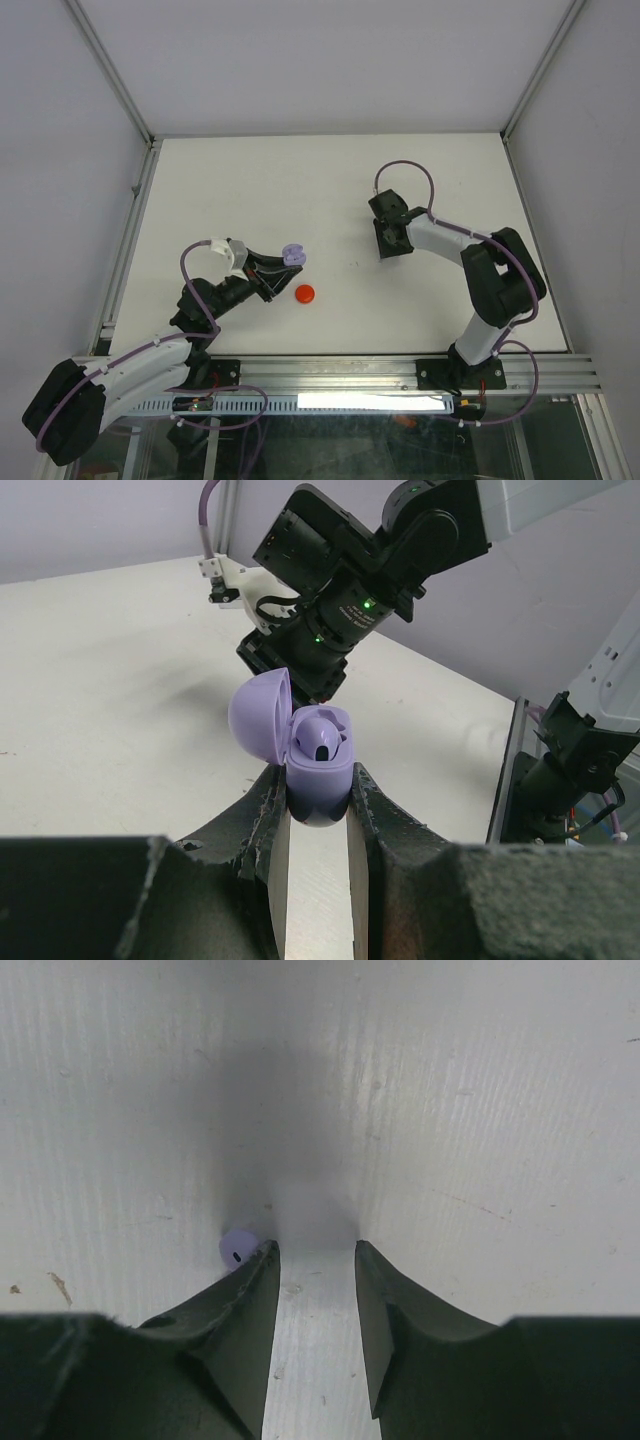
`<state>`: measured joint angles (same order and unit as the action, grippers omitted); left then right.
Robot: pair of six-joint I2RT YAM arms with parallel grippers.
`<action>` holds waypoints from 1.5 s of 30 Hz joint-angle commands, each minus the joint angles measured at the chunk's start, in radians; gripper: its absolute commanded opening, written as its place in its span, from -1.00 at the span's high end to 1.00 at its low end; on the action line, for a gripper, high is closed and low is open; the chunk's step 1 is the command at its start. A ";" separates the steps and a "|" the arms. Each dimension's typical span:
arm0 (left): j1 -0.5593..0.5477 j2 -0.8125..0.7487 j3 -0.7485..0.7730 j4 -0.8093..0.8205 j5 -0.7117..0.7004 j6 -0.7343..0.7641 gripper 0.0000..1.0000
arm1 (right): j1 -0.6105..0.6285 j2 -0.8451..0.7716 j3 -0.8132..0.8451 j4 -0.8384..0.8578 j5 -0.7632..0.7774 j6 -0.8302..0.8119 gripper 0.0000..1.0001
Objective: Insert the wireless bluetooth earbuds into the charging case
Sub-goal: Move the earbud to the center of the board, then pick up the earbud from the center of the board.
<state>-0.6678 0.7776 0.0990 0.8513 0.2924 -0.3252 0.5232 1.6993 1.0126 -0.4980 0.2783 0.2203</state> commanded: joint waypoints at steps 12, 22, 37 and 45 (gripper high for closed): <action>-0.004 0.036 0.013 0.061 0.004 0.010 0.84 | -0.003 -0.134 -0.004 0.011 -0.102 0.059 0.19; -0.005 0.026 0.014 0.047 0.010 0.005 0.84 | -0.003 -0.051 -0.017 0.075 -0.136 0.049 0.34; -0.005 0.020 0.021 0.030 0.021 0.005 0.84 | -0.005 0.017 -0.017 0.075 -0.131 0.028 0.50; -0.006 0.033 0.025 0.042 0.028 0.006 0.84 | 0.006 -0.035 -0.007 0.037 -0.111 0.017 0.75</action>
<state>-0.6678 0.8131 0.0990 0.8520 0.2974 -0.3256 0.5220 1.6917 0.9936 -0.4412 0.1516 0.2520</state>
